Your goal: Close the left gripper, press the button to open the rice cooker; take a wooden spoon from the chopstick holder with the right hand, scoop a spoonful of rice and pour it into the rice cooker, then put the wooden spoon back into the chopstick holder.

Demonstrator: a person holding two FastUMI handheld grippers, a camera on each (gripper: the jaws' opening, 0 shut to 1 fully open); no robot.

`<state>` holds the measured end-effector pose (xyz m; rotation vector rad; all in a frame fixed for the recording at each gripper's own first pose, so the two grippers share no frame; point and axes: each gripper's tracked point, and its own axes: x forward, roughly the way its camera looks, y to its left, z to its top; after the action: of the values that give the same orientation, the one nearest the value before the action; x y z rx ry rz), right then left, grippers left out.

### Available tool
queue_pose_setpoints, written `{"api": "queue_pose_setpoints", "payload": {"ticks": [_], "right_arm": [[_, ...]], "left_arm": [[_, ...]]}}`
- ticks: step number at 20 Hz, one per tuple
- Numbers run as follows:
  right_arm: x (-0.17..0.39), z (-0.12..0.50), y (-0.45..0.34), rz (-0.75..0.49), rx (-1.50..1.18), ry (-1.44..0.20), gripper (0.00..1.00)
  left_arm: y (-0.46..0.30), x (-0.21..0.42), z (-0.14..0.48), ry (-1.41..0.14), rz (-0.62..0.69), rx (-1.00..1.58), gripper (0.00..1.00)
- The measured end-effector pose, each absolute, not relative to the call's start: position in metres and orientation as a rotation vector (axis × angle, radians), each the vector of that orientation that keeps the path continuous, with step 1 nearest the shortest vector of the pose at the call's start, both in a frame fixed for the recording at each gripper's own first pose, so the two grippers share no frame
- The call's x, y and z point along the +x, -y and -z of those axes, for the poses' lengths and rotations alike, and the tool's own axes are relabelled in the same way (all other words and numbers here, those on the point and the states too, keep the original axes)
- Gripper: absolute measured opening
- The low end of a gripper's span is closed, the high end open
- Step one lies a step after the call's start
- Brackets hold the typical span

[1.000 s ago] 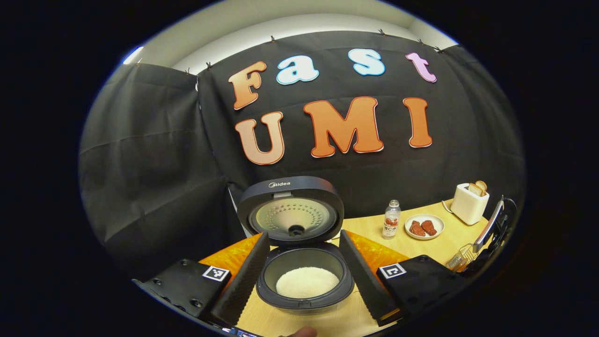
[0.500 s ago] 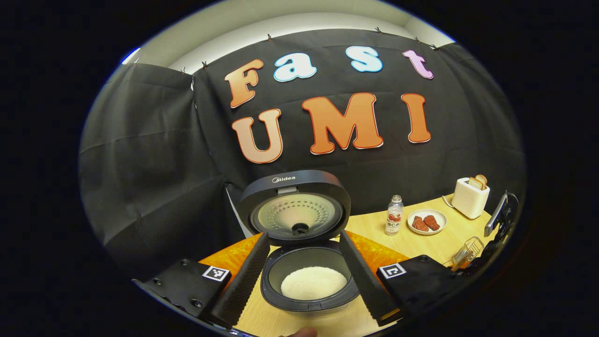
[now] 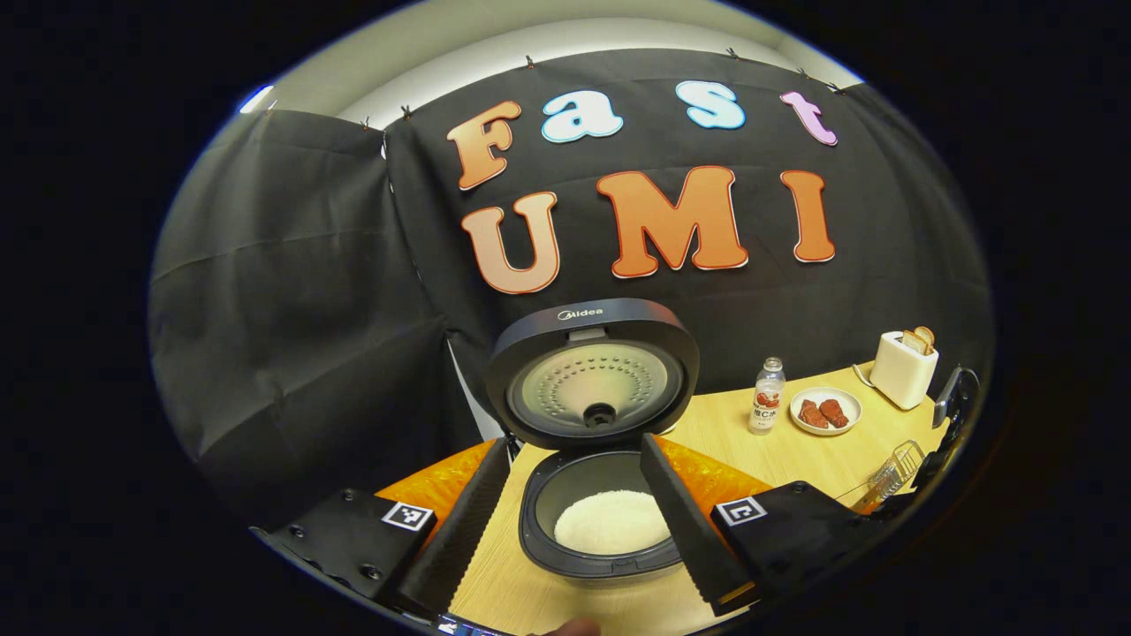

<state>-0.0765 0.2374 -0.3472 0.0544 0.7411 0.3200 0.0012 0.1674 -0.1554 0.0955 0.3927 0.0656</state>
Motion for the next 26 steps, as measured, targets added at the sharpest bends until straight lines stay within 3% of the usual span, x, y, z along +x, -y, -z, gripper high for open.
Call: {"api": "queue_pose_setpoints", "payload": {"ticks": [3, 9, 10, 12, 14, 15, 16, 17, 21, 22, 24, 25, 26], "right_arm": [[-0.080, 0.351, -0.250, -0.342, 0.128, -0.769, 0.12], [-0.079, 0.356, -0.244, -0.259, 0.338, -0.845, 0.12], [-0.079, 0.357, -0.242, -0.249, 0.361, -0.854, 0.12], [-0.079, 0.359, -0.242, -0.232, 0.406, -0.874, 0.12], [-0.080, 0.359, -0.241, -0.232, 0.466, -0.895, 0.12], [-0.079, 0.361, -0.241, -0.228, 0.504, -0.911, 0.12], [-0.079, 0.363, -0.241, -0.230, 0.551, -0.928, 0.12], [-0.081, 0.365, -0.239, -0.231, 0.591, -0.948, 0.12], [-0.077, 0.360, -0.227, -0.231, 0.739, -0.947, 0.12], [-0.078, 0.357, -0.226, -0.238, 0.766, -0.945, 0.11], [-0.077, 0.352, -0.220, -0.250, 0.833, -0.943, 0.11], [-0.076, 0.349, -0.218, -0.255, 0.872, -0.942, 0.11], [-0.077, 0.347, -0.212, -0.255, 0.906, -0.941, 0.11]], "left_arm": [[-0.169, -0.002, 0.156, -0.396, -0.066, 0.108, 1.00], [-0.164, -0.012, 0.161, -0.411, -0.047, 0.142, 1.00], [-0.164, -0.013, 0.160, -0.412, -0.044, 0.141, 0.94], [-0.165, -0.014, 0.161, -0.414, -0.043, 0.129, 0.93], [-0.169, -0.015, 0.162, -0.418, -0.052, 0.125, 1.00], [-0.169, -0.015, 0.161, -0.419, -0.058, 0.127, 1.00], [-0.171, -0.016, 0.161, -0.420, -0.065, 0.132, 0.93], [-0.170, -0.017, 0.162, -0.424, -0.071, 0.138, 1.00], [-0.154, -0.025, 0.162, -0.428, -0.059, 0.153, 0.93], [-0.150, -0.026, 0.162, -0.431, -0.054, 0.146, 1.00], [-0.144, -0.026, 0.161, -0.434, -0.050, 0.135, 1.00], [-0.142, -0.026, 0.160, -0.431, -0.050, 0.131, 0.93], [-0.141, -0.027, 0.158, -0.428, -0.052, 0.130, 1.00]]}}
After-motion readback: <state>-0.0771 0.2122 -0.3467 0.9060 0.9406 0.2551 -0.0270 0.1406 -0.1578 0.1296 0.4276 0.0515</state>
